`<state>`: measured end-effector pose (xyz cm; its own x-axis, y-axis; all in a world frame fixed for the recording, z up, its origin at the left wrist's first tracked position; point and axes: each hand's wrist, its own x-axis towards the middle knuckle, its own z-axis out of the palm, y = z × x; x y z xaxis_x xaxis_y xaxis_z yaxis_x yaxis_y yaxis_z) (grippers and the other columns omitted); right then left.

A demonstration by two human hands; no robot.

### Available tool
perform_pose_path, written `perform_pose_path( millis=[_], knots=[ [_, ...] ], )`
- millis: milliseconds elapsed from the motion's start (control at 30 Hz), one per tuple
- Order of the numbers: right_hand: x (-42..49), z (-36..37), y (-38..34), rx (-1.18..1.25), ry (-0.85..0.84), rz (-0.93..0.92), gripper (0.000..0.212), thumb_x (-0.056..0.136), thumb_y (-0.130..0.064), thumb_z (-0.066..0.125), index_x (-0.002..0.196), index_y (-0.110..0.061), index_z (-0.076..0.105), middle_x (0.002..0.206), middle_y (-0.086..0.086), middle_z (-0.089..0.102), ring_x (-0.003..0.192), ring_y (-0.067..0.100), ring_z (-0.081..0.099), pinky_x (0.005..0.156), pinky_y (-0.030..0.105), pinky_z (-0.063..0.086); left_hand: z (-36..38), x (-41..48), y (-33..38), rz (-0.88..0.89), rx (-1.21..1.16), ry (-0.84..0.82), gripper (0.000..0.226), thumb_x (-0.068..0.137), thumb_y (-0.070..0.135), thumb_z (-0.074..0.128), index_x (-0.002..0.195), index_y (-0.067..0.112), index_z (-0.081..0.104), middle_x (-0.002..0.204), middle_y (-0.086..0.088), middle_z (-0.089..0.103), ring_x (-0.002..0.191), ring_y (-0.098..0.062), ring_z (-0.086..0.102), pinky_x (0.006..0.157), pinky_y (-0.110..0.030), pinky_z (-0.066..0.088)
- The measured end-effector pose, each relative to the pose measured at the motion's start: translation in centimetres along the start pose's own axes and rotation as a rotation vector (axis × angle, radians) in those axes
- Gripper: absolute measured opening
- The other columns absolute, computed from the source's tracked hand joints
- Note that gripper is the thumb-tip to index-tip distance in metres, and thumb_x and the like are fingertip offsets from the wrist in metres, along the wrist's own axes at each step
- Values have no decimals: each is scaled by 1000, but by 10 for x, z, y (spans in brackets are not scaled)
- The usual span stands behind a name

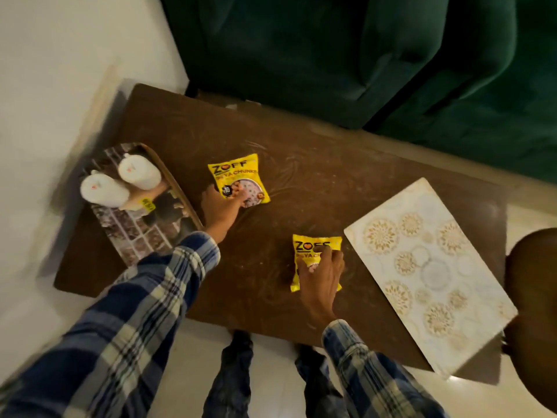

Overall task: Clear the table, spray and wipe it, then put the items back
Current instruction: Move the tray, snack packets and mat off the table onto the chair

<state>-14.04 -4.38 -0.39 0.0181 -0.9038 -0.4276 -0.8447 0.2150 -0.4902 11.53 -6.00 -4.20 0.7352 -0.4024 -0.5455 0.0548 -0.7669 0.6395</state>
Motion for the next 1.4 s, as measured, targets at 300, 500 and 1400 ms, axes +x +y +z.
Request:
perform_pose_path(
  millis=[300, 500, 1400],
  knots=[
    [30, -4, 49, 164, -117, 234, 85, 70, -42, 88, 137, -12, 45, 141, 12, 46, 135, 33, 37, 109, 47, 33, 30, 6, 8, -175, -251, 78, 59, 65, 23, 92, 117, 9, 66, 116, -6, 70, 102, -22, 67, 80, -31, 54],
    [45, -1, 45, 367, -260, 206, 55, 49, -41, 89, 96, -28, 63, 101, -6, 73, 94, 18, 70, 83, 44, 59, 15, -11, 9, -192, -391, -222, 33, 79, 6, 80, 109, 17, 70, 106, -7, 73, 87, -17, 70, 67, -25, 53],
    [-12, 172, -169, 308, -834, -259, 50, 80, -2, 81, 123, -21, 63, 113, -5, 75, 103, 11, 71, 89, 40, 60, -206, 44, -126, -241, -357, -108, 28, 87, -7, 64, 113, 4, 67, 99, -1, 74, 83, -8, 69, 60, -18, 52]
  ],
)
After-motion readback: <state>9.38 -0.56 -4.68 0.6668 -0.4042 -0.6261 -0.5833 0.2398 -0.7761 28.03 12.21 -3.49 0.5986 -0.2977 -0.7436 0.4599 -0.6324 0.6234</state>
